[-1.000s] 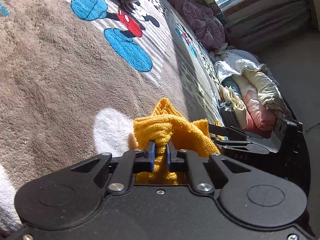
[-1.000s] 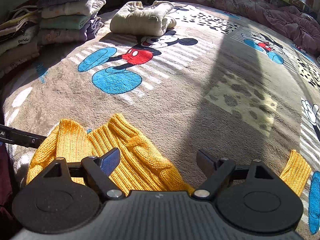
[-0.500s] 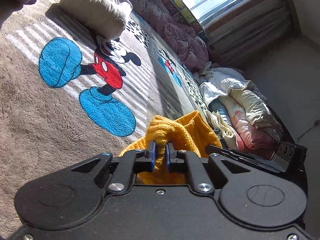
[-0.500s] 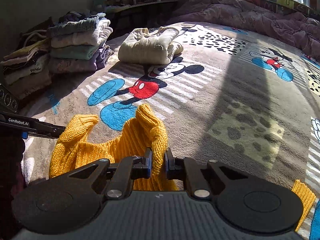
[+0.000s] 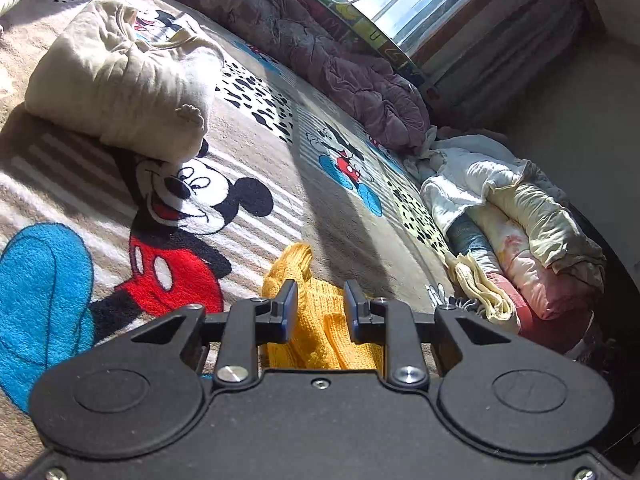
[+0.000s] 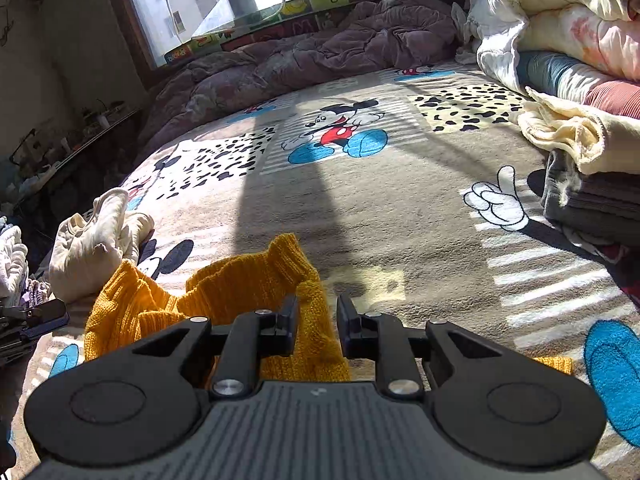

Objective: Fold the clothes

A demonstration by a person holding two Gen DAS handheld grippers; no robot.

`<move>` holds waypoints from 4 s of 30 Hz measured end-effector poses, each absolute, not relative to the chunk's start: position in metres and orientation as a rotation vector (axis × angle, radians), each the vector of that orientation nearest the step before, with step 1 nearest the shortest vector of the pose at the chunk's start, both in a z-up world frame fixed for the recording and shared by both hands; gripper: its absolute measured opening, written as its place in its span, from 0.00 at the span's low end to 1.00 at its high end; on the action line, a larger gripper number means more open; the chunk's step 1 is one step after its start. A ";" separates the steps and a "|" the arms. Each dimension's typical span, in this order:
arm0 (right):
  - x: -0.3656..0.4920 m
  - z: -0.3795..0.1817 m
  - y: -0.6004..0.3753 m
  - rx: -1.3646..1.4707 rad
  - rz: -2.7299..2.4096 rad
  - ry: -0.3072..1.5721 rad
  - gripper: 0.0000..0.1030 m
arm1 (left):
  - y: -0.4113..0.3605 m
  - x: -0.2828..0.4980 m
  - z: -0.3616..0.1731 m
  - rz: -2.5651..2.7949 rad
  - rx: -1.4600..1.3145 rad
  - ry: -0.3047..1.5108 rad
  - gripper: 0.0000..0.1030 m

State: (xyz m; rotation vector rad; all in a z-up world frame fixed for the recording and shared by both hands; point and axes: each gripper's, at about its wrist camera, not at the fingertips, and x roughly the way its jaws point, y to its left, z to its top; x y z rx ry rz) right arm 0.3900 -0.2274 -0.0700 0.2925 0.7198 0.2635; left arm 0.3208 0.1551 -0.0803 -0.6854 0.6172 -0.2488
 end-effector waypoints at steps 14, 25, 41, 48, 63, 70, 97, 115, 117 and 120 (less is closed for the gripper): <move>0.208 -0.083 -0.306 0.445 0.167 0.587 0.75 | 0.118 0.192 -0.113 -0.283 -0.820 0.765 0.58; 0.155 -0.156 -0.307 0.757 0.241 0.642 0.74 | 0.043 0.125 -0.121 -0.232 -0.407 0.774 0.67; 0.133 -0.192 -0.281 1.041 0.433 0.812 0.18 | 0.093 0.075 -0.110 -0.061 -0.332 0.680 0.09; 0.111 -0.166 -0.287 0.974 0.388 0.698 0.49 | 0.101 0.067 -0.104 -0.068 -0.280 0.672 0.51; 0.149 -0.179 -0.344 1.025 0.234 0.546 0.62 | 0.066 0.165 -0.060 -0.227 -0.223 0.733 0.51; 0.168 -0.186 -0.358 1.088 0.239 0.501 0.62 | 0.041 0.243 -0.052 -0.271 -0.156 0.834 0.51; 0.206 -0.180 -0.336 0.865 0.195 0.502 0.54 | 0.117 0.204 -0.026 -0.045 -0.152 0.572 0.06; 0.203 -0.179 -0.334 0.859 0.168 0.492 0.48 | 0.254 0.136 -0.128 0.294 -0.386 0.645 0.07; 0.203 -0.180 -0.337 0.878 0.168 0.491 0.47 | 0.267 0.129 -0.127 0.280 -0.498 0.608 0.16; 0.205 -0.182 -0.340 0.902 0.170 0.492 0.46 | 0.283 0.122 -0.126 0.285 -0.637 0.565 0.46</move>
